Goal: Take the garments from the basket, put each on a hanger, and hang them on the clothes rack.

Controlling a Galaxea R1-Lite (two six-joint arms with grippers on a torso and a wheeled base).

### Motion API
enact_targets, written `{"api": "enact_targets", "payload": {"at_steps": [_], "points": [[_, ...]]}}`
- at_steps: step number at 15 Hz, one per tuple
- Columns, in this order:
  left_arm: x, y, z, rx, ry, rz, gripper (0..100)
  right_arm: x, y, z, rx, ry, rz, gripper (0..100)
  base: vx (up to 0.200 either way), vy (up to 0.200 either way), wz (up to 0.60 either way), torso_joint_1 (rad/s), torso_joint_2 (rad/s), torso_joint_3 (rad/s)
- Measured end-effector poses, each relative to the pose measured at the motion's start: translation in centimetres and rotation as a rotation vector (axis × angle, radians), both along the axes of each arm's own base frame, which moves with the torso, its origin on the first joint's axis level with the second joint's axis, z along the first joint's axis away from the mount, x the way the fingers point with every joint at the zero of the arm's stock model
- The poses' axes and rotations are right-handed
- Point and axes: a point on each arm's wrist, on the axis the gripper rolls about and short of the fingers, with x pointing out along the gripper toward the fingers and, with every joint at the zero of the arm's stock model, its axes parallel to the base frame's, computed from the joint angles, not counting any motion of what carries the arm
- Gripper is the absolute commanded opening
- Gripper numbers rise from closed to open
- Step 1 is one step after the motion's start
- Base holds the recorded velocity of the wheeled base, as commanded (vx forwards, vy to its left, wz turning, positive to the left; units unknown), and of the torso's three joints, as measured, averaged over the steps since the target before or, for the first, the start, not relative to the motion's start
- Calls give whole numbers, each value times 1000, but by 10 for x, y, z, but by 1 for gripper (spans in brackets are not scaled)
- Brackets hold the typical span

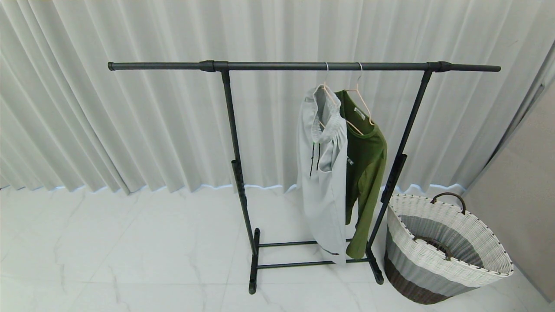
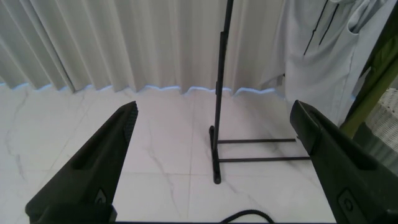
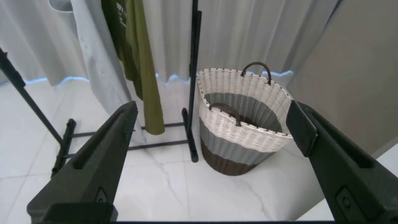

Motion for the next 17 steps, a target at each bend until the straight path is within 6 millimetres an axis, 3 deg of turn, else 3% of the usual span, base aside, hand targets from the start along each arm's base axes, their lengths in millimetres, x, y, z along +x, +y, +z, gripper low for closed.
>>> {"api": "enact_targets", "payload": {"at_steps": [17], "points": [[0, 0, 0, 0, 0, 0, 100, 0, 0, 0, 0, -1, 0, 100, 0, 0, 0, 0, 0, 0]]}}
